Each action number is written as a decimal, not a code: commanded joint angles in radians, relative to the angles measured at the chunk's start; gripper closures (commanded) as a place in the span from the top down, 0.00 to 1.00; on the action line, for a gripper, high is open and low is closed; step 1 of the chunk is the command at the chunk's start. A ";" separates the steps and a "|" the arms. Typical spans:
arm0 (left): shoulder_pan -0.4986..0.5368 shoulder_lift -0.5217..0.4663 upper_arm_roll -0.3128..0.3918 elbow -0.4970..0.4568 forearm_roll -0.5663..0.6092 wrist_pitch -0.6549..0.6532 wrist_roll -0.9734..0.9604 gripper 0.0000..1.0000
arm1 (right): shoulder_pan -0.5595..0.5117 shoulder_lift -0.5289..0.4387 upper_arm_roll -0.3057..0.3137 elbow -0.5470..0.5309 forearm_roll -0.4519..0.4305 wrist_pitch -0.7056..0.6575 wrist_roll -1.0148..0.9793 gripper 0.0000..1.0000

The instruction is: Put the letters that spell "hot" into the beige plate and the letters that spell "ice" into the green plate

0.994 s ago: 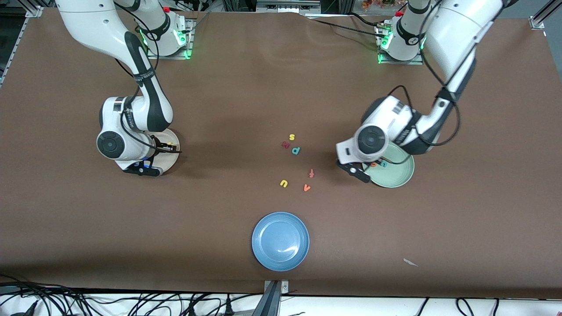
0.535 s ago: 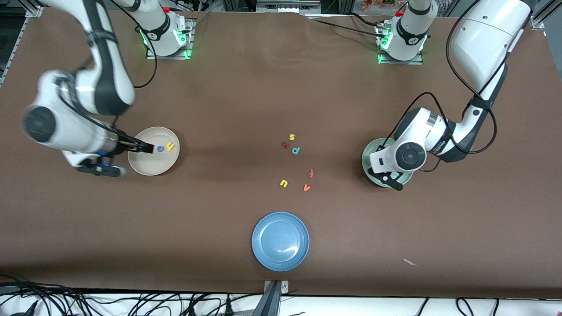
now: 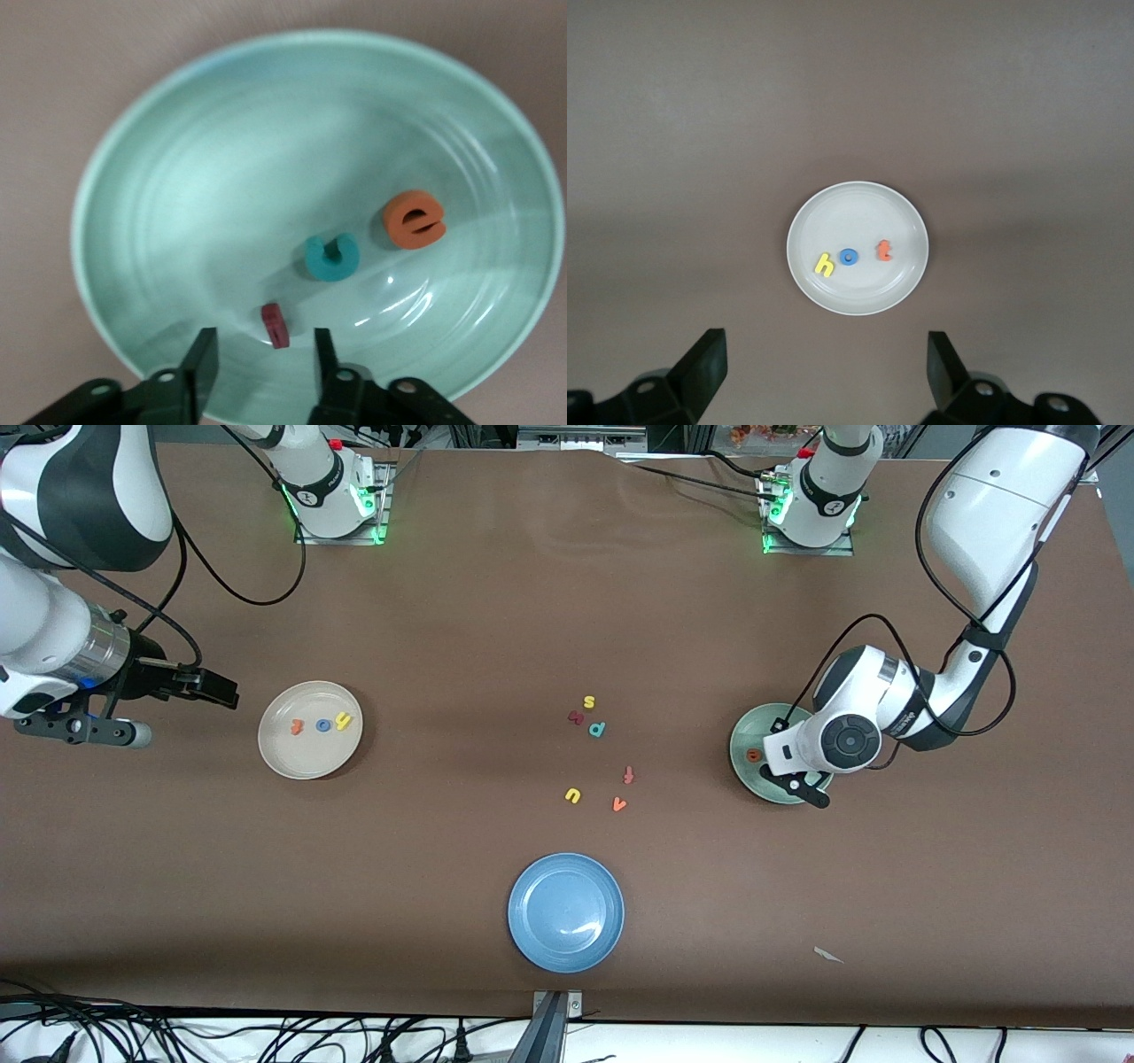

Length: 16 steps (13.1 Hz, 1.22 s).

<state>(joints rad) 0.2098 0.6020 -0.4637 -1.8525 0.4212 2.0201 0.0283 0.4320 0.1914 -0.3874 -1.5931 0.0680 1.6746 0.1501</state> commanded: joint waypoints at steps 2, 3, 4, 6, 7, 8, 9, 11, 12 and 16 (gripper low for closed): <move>0.008 -0.134 -0.030 0.054 0.010 -0.081 0.013 1.00 | -0.042 -0.006 0.066 0.007 -0.020 -0.016 -0.006 1.00; 0.005 -0.154 -0.045 0.109 0.010 -0.124 0.013 1.00 | -0.121 -0.009 0.152 0.007 -0.033 -0.015 -0.004 1.00; 0.007 -0.157 -0.059 0.190 0.010 -0.182 0.013 1.00 | -0.187 -0.018 0.236 0.007 -0.068 -0.013 -0.004 1.00; 0.000 -0.157 -0.066 0.367 -0.030 -0.317 0.013 1.00 | -0.193 -0.024 0.243 0.004 -0.088 -0.018 -0.006 1.00; 0.006 -0.157 -0.064 0.439 -0.091 -0.363 0.013 1.00 | -0.193 -0.024 0.243 0.002 -0.089 -0.018 -0.006 1.00; 0.011 -0.159 -0.056 0.493 -0.137 -0.401 0.013 1.00 | -0.191 -0.026 0.243 0.001 -0.090 -0.022 -0.006 1.00; -0.012 -0.213 -0.029 0.496 -0.140 -0.403 0.015 1.00 | -0.191 -0.026 0.243 0.001 -0.090 -0.024 -0.009 1.00; -0.108 -0.308 0.118 0.487 -0.211 -0.403 0.036 1.00 | -0.193 -0.027 0.242 -0.001 -0.090 -0.026 -0.011 1.00; -0.151 -0.364 0.198 0.448 -0.290 -0.403 0.094 1.00 | -0.193 -0.030 0.242 -0.002 -0.090 -0.029 -0.012 1.00; -0.204 -0.530 0.341 0.279 -0.369 -0.365 0.174 1.00 | -0.193 -0.032 0.242 -0.004 -0.090 -0.029 -0.012 1.00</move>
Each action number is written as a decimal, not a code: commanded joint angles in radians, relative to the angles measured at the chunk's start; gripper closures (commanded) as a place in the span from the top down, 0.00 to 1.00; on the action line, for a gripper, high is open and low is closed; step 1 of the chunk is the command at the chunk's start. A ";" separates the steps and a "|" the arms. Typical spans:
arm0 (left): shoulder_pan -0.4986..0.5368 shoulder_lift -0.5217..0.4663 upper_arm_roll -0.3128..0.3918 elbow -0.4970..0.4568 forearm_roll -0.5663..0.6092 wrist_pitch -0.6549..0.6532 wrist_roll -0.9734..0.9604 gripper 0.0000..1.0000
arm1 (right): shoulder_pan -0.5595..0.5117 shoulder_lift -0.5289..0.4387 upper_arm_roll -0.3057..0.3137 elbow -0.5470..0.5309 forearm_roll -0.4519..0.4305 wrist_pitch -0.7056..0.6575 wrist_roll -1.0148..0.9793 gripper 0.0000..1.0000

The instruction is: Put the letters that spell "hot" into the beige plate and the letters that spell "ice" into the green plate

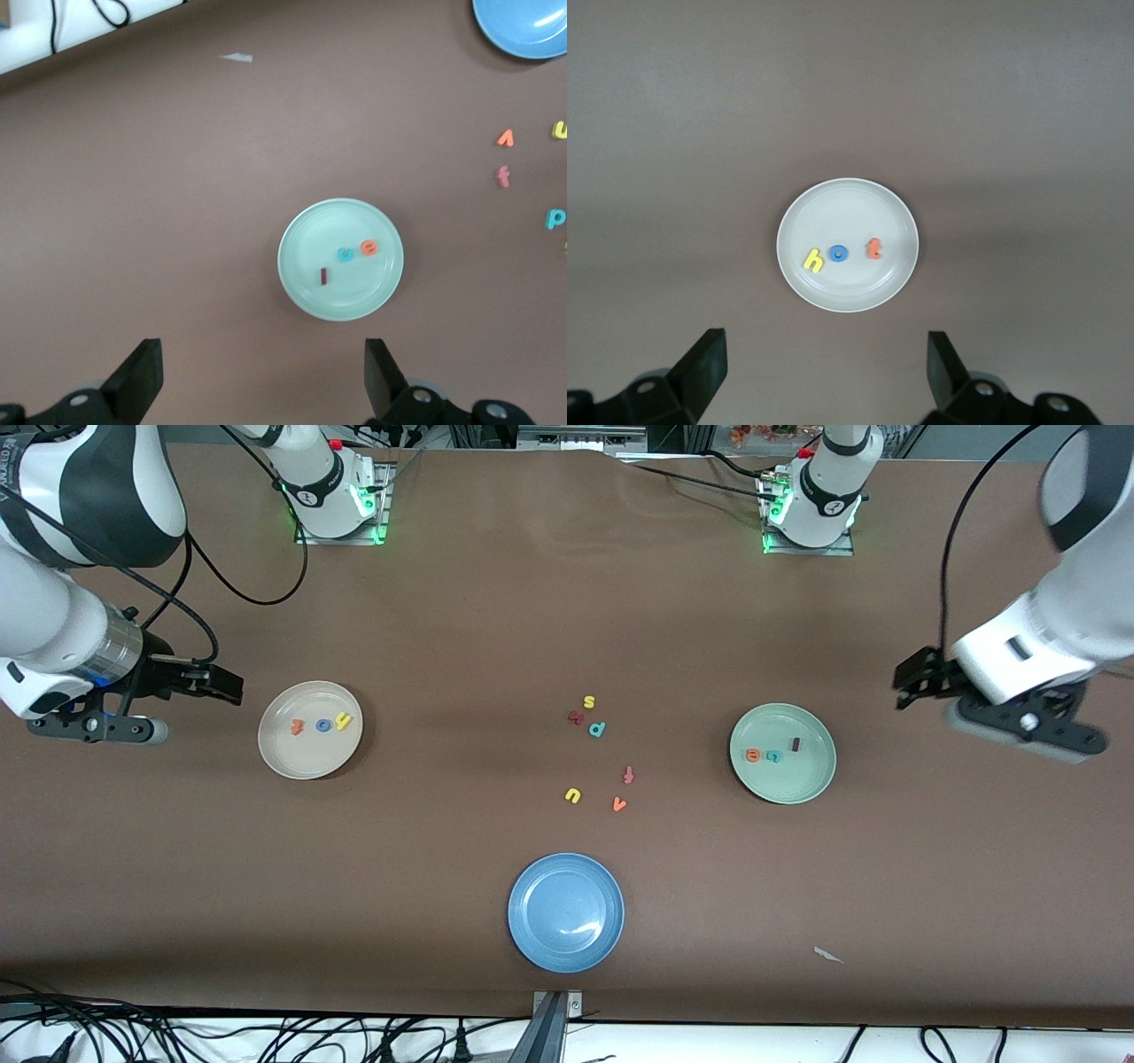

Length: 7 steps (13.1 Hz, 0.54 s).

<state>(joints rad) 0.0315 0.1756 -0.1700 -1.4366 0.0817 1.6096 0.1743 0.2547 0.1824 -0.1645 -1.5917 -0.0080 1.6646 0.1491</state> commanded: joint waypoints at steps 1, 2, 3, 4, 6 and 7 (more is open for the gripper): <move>-0.030 -0.149 0.050 -0.206 -0.029 0.099 0.021 1.00 | -0.015 -0.023 0.019 -0.005 -0.015 -0.019 -0.011 1.00; -0.030 -0.186 0.053 -0.261 -0.029 0.142 0.021 1.00 | -0.015 -0.023 0.019 -0.005 -0.013 -0.019 -0.011 1.00; -0.031 -0.205 0.055 -0.280 -0.040 0.145 0.017 1.00 | -0.015 -0.023 0.019 -0.005 -0.015 -0.019 -0.011 1.00; -0.032 -0.214 0.056 -0.281 -0.065 0.141 0.004 1.00 | -0.015 -0.023 0.019 -0.005 -0.015 -0.019 -0.011 1.00; -0.038 -0.229 0.058 -0.292 -0.072 0.116 -0.027 1.00 | -0.015 -0.023 0.019 -0.005 -0.015 -0.019 -0.011 1.00; -0.041 -0.229 0.058 -0.291 -0.072 0.098 -0.053 1.00 | -0.015 -0.023 0.016 -0.005 -0.014 -0.019 -0.013 1.00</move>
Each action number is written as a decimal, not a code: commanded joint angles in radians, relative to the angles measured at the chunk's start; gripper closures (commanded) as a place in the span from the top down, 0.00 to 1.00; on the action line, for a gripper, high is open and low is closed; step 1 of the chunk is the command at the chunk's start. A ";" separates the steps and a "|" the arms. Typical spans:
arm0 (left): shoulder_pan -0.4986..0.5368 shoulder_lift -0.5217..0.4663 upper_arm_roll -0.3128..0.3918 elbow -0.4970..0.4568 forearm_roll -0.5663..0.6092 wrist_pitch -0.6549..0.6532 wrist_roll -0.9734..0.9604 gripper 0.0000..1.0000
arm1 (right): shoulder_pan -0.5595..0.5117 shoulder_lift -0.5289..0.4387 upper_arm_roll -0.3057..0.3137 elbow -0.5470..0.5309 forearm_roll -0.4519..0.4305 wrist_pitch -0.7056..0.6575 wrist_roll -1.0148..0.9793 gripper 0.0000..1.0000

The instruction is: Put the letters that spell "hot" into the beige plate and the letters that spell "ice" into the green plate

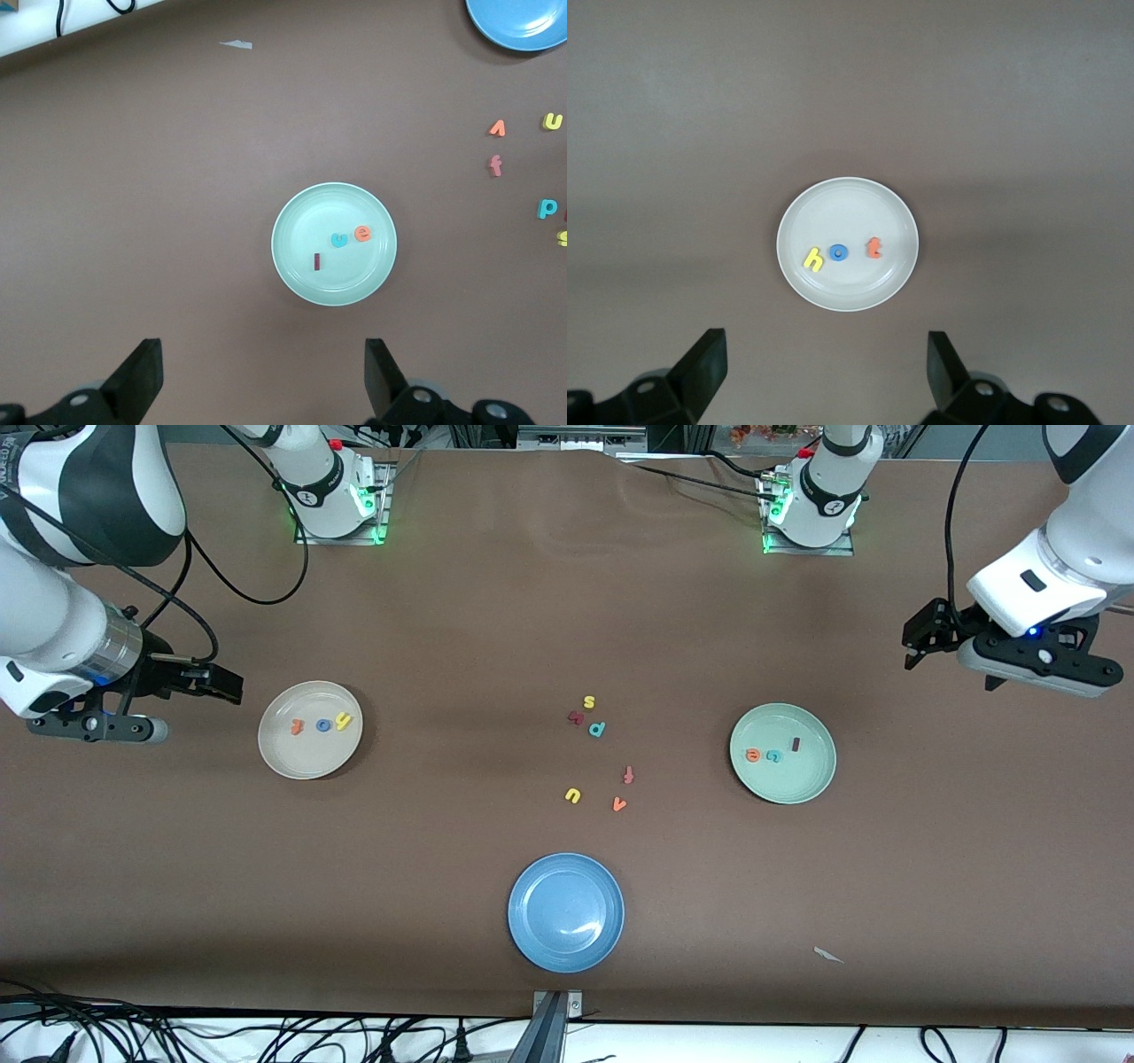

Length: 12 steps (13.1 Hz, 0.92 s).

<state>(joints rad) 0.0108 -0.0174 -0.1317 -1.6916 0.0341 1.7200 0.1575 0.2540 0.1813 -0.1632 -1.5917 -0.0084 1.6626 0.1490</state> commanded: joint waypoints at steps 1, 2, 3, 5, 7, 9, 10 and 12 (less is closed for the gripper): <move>-0.029 -0.035 0.020 -0.033 -0.026 -0.028 -0.074 1.00 | -0.015 -0.022 0.008 -0.007 -0.013 -0.017 -0.012 1.00; -0.029 -0.032 0.020 -0.028 -0.026 -0.029 -0.078 1.00 | -0.015 -0.022 0.008 -0.007 -0.013 -0.017 -0.012 1.00; -0.031 -0.030 0.020 -0.027 -0.031 -0.031 -0.084 1.00 | -0.015 -0.022 0.008 -0.008 -0.015 -0.018 -0.014 1.00; -0.035 -0.026 0.032 -0.023 -0.062 -0.031 -0.085 1.00 | -0.015 -0.022 0.008 -0.008 -0.013 -0.018 -0.012 1.00; -0.038 -0.021 0.037 -0.019 -0.063 -0.034 -0.085 1.00 | -0.015 -0.023 0.007 -0.008 -0.013 -0.021 -0.012 1.00; -0.035 -0.019 0.037 -0.019 -0.063 -0.036 -0.085 1.00 | -0.015 -0.023 0.007 -0.008 -0.013 -0.021 -0.012 1.00; -0.029 -0.018 0.037 -0.019 -0.063 -0.037 -0.085 1.00 | -0.015 -0.022 0.008 -0.008 -0.013 -0.021 -0.012 1.00; -0.023 0.000 0.035 0.015 -0.063 -0.068 -0.085 1.00 | -0.015 -0.023 0.007 -0.008 -0.013 -0.021 -0.012 1.00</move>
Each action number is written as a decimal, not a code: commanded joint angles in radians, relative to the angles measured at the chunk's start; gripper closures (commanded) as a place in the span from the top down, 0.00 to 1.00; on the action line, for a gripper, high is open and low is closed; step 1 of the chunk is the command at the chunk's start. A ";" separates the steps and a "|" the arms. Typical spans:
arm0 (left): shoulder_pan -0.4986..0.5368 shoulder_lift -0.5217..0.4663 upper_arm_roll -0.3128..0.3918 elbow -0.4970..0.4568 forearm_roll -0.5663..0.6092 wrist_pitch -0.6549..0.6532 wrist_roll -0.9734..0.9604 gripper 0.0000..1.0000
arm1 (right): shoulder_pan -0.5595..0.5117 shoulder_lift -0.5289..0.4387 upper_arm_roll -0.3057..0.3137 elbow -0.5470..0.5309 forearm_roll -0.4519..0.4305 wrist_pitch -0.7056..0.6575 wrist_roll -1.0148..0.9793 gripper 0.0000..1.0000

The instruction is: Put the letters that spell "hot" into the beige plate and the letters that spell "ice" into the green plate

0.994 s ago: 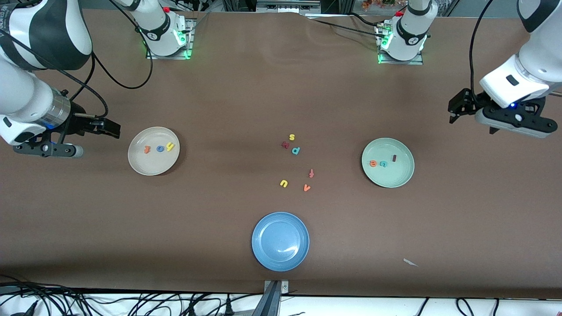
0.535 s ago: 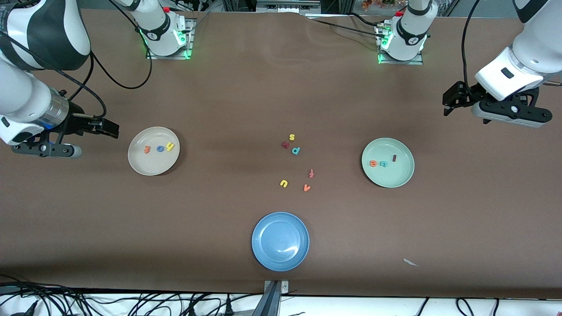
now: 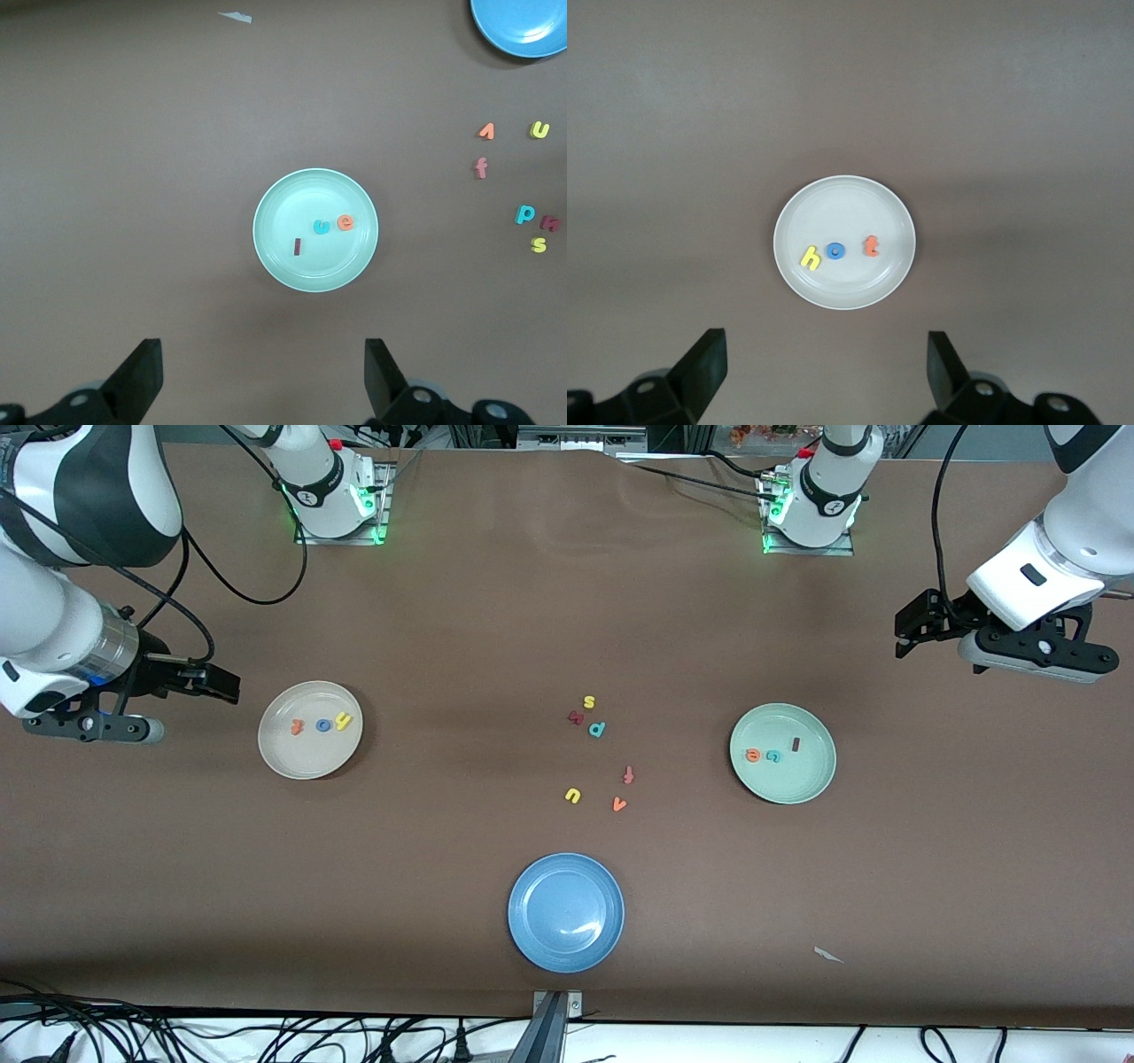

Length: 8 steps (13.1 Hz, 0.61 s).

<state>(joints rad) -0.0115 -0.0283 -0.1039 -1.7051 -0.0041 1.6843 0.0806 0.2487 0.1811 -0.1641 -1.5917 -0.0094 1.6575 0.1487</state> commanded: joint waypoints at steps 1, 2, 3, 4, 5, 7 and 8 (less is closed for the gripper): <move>-0.001 0.033 0.007 0.063 -0.025 -0.061 -0.012 1.00 | -0.009 -0.022 0.008 -0.008 -0.012 -0.016 -0.012 1.00; -0.001 0.044 0.007 0.085 -0.025 -0.080 -0.022 1.00 | -0.009 -0.023 0.008 -0.008 -0.012 -0.016 -0.012 1.00; -0.001 0.045 0.007 0.087 -0.025 -0.083 -0.025 1.00 | -0.009 -0.022 0.008 -0.008 -0.012 -0.016 -0.012 1.00; -0.001 0.045 0.007 0.087 -0.025 -0.083 -0.025 1.00 | -0.009 -0.023 0.008 -0.008 -0.012 -0.016 -0.012 1.00; -0.001 0.045 0.007 0.087 -0.025 -0.083 -0.027 1.00 | -0.009 -0.022 0.008 -0.008 -0.012 -0.016 -0.012 1.00; 0.001 0.044 0.007 0.087 -0.025 -0.086 -0.027 1.00 | -0.009 -0.022 0.008 -0.008 -0.012 -0.016 -0.012 1.00; -0.001 0.045 0.007 0.087 -0.025 -0.086 -0.030 1.00 | -0.009 -0.022 0.008 -0.008 -0.012 -0.016 -0.012 1.00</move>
<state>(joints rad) -0.0106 0.0000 -0.1017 -1.6545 -0.0041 1.6267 0.0599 0.2486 0.1810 -0.1642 -1.5917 -0.0095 1.6569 0.1487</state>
